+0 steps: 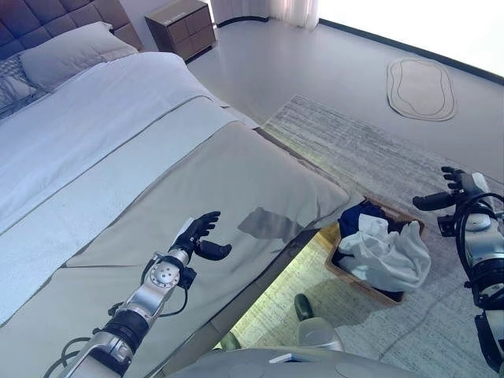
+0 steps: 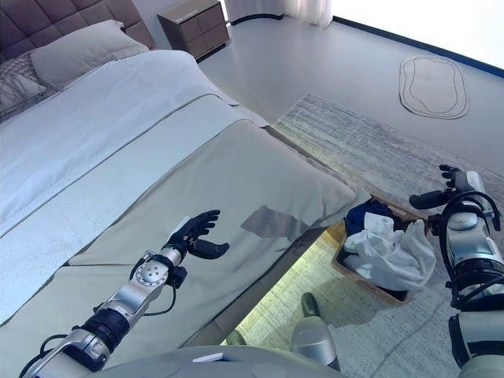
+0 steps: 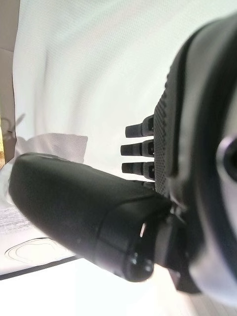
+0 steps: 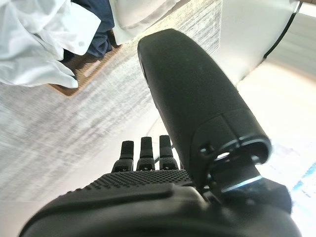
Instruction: Pick up the clothes from the bed and place them into the basket
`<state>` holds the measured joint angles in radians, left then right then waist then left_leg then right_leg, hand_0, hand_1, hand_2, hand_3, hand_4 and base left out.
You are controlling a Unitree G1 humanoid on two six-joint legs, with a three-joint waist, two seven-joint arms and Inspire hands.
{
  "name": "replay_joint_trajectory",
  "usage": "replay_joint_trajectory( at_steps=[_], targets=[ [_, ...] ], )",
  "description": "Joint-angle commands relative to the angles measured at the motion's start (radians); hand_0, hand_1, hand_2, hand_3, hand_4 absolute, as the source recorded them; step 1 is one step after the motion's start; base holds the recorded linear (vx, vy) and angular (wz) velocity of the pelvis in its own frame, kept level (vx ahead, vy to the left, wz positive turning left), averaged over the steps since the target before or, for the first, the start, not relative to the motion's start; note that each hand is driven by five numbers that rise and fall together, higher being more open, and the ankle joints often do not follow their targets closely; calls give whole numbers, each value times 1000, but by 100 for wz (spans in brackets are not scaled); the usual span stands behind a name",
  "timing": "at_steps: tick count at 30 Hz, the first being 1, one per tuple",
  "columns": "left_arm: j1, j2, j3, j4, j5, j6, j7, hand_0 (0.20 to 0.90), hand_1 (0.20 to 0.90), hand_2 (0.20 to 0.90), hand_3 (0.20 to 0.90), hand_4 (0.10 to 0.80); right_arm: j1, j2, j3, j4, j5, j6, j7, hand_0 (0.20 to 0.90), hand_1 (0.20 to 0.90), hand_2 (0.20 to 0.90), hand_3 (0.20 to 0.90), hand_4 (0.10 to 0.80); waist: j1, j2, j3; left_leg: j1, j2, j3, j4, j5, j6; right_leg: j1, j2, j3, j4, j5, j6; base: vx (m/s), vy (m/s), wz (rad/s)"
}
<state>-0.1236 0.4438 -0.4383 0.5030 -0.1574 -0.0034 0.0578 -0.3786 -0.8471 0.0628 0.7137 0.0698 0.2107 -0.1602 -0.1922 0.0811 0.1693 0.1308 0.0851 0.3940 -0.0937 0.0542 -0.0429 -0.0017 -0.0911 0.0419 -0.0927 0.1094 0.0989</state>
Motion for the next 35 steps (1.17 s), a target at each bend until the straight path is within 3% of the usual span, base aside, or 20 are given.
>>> replay_joint_trajectory(
  at_steps=[1, 9, 17, 24, 29, 35],
  targets=[
    [-53, 14, 23, 4, -7, -78, 54, 900, 900, 900, 900, 800, -69, -11, 20, -107, -94, -128, -81, 900, 900, 900, 900, 800, 33, -49, -26, 43, -23, -92, 30, -104, 8, -1, 43, -55, 5, 3, -1, -4, -1, 9],
    [-7, -45, 57, 9, -22, -120, 70, 900, 900, 900, 900, 800, 3, 132, 72, -262, -203, -207, -127, 900, 900, 900, 900, 800, 73, -55, -23, 33, -30, -133, 10, -87, 11, 4, 27, -99, 5, 1, 3, -11, -1, 14],
    [104, -81, 57, -8, 31, -135, 91, 900, 900, 900, 900, 800, 87, 308, 240, -280, -334, -260, -143, 900, 900, 900, 900, 800, 160, -56, -29, 14, -37, -217, 6, -78, 17, 47, -2, -181, 5, -20, 3, 34, -20, 36],
    [135, -47, 87, 8, 77, -124, 92, 900, 900, 900, 900, 800, 68, 348, 353, -246, -364, -226, -137, 900, 900, 900, 900, 800, 238, -61, -36, -21, -51, -275, 6, -68, 15, 67, -26, -256, 5, -37, 8, 19, -44, 35],
    [130, -62, 94, 67, 124, -171, 103, 900, 900, 900, 900, 800, 78, 397, 407, -184, -364, -172, -150, 900, 900, 900, 900, 800, 292, -65, -36, -34, -55, -321, 6, -59, 12, 90, -45, -303, 5, -45, 12, 28, -35, 32],
    [111, -103, 124, 285, 178, -240, 124, 900, 900, 900, 900, 800, 117, 456, 419, -51, -284, -146, -162, 900, 900, 900, 900, 800, 326, -78, -49, -27, -54, -342, 6, -55, 9, 123, -57, -348, 5, -53, 15, 41, -20, 23]
  ],
)
